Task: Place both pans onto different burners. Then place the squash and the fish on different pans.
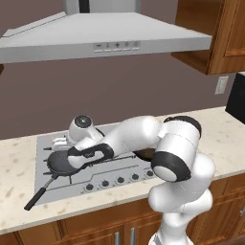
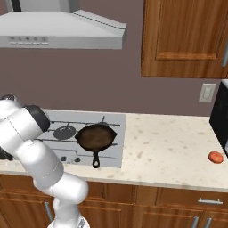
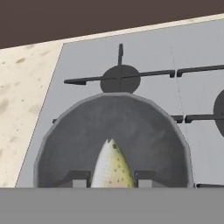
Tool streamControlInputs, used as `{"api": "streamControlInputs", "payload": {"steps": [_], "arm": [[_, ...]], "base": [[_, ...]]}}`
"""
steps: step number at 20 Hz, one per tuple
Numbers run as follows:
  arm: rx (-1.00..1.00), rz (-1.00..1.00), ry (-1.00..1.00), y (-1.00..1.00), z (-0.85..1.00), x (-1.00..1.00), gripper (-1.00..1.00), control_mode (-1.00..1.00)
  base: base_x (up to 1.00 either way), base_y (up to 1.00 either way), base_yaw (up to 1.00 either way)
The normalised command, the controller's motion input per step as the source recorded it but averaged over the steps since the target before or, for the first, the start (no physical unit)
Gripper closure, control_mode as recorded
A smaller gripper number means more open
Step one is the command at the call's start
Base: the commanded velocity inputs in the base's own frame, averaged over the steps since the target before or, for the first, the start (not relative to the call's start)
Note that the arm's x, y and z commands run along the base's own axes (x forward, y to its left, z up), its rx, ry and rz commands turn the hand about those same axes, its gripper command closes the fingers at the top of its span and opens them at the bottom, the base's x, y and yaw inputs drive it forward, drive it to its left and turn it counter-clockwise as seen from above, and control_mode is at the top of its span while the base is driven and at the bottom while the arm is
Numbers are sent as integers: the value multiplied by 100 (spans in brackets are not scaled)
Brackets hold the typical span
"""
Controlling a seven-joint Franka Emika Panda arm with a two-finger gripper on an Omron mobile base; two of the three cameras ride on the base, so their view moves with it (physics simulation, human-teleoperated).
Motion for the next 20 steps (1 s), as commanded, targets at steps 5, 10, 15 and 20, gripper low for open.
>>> {"api": "streamControlInputs", "payload": {"steps": [5,10,15,20], "arm": [[0,0,0,11,-18,17,100,-100],[0,0,1,12,-21,19,100,-100],[-1,0,1,16,-22,21,100,-100],[-1,0,1,21,-19,22,100,-100]], "base": [[0,0,0],[0,0,0],[0,0,0],[0,0,0]]}}
